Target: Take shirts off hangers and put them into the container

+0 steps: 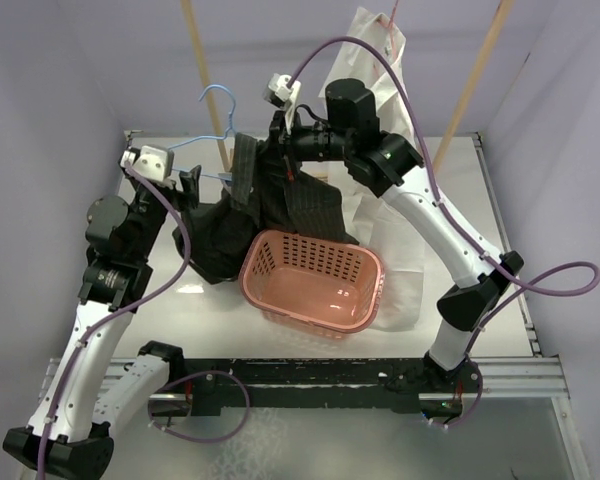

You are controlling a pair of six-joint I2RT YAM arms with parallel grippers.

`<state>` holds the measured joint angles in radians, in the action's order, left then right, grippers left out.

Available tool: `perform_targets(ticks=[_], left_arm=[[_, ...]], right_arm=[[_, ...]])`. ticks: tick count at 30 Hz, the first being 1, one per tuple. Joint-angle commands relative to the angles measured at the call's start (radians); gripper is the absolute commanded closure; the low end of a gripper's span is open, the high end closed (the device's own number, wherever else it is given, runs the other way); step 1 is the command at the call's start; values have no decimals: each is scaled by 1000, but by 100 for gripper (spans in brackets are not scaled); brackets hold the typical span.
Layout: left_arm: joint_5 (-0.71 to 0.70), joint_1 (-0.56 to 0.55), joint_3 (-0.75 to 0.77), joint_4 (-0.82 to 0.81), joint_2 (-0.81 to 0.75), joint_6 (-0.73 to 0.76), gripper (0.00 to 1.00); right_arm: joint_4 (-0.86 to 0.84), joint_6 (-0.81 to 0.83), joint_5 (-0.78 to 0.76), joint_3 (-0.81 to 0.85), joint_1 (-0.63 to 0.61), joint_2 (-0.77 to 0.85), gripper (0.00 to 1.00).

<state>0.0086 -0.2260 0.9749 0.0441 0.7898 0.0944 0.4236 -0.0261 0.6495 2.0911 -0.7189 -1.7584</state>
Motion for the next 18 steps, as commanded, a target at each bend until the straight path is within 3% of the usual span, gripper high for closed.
perform_targets(ticks=[1, 13, 16, 18], left_arm=[[28, -7, 34, -101, -9, 18, 27], [60, -11, 36, -165, -15, 35, 39], [67, -14, 37, -147, -52, 63, 27], [70, -15, 43, -125, -82, 101, 25]], right_arm=[[-58, -11, 47, 13, -1, 36, 100], [-35, -19, 55, 36, -2, 10, 100], [-23, -19, 48, 54, -2, -4, 100], [-20, -20, 48, 61, -2, -11, 100]])
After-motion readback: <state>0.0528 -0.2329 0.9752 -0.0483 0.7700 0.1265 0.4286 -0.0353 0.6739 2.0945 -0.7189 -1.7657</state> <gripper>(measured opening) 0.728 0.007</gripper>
